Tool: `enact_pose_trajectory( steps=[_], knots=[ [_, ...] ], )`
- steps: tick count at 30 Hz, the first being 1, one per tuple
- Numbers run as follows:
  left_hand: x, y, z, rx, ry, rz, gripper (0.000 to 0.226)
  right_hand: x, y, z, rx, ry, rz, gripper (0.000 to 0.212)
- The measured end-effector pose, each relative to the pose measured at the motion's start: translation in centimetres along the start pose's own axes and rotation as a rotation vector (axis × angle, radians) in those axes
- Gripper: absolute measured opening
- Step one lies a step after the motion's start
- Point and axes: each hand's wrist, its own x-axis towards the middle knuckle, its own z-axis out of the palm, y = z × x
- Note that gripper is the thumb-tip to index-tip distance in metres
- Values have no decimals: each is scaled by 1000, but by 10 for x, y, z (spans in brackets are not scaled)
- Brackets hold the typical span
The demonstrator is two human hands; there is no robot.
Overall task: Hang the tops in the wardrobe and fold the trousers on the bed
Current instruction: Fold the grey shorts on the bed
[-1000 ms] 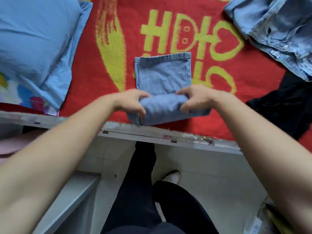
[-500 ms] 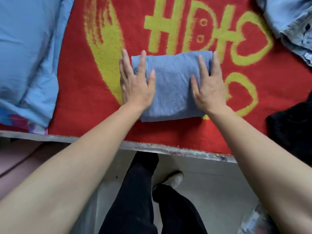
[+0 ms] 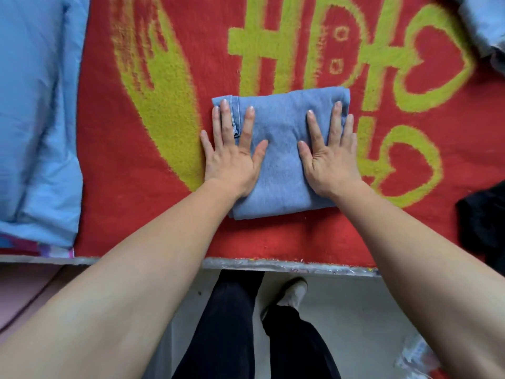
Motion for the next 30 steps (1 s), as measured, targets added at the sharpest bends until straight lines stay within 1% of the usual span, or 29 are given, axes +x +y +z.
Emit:
enact_pose_trajectory(
  steps=[3,5,6,7,8,10,11,12,13,15,16,17,18,20,21,23,25,26,28,30],
  knots=[
    [-3,0,-8,-67,-29,20,71,-1,2,-12,95,-44,-6,68],
    [-6,-4,-13,-180,33,43,77,-2,6,-22,253,18,-51,79],
    [-11,-4,-16,-283,82,25,84,-7,7,-26,361,62,-29,88],
    [-17,-2,-19,-423,128,-39,93,-13,8,-30,474,93,36,99],
    [-24,1,-21,-583,156,-153,104,-17,10,-33,573,99,128,110],
    [-35,6,-22,-934,130,-476,120,-21,18,-39,727,27,318,124],
    [-39,7,-23,-1107,83,-636,122,-21,22,-43,789,-31,388,124],
    [-41,6,-24,-1261,25,-753,118,-19,26,-46,834,-81,433,120],
    [-42,3,-26,-1373,-40,-808,108,-17,30,-47,864,-120,460,114],
    [-38,-5,-28,-1465,-143,-799,73,-11,36,-48,926,-175,475,101],
    [-34,-8,-29,-1458,-178,-789,54,-8,38,-46,961,-195,469,95],
    [-30,-10,-32,-1443,-217,-787,41,-5,40,-45,996,-210,465,92],
    [-27,-11,-35,-1427,-256,-786,37,-2,42,-43,1033,-224,463,91],
    [-21,-16,-36,-1405,-320,-766,42,3,45,-41,1094,-255,458,96],
    [-19,-18,-36,-1395,-345,-746,44,4,45,-40,1111,-275,446,96],
    [-19,-20,-32,-1409,-387,-695,45,6,46,-37,1167,-325,400,78],
    [-22,-19,-28,-1503,-405,-656,44,6,46,-37,1229,-385,351,62],
    [-25,-19,-26,-1558,-411,-637,38,5,46,-38,1248,-418,323,59],
    [-33,-17,-22,-1650,-443,-605,20,-1,46,-38,1279,-496,265,57],
    [-43,-18,-17,-1696,-476,-593,13,-11,50,-36,1312,-563,260,53]
  ],
)
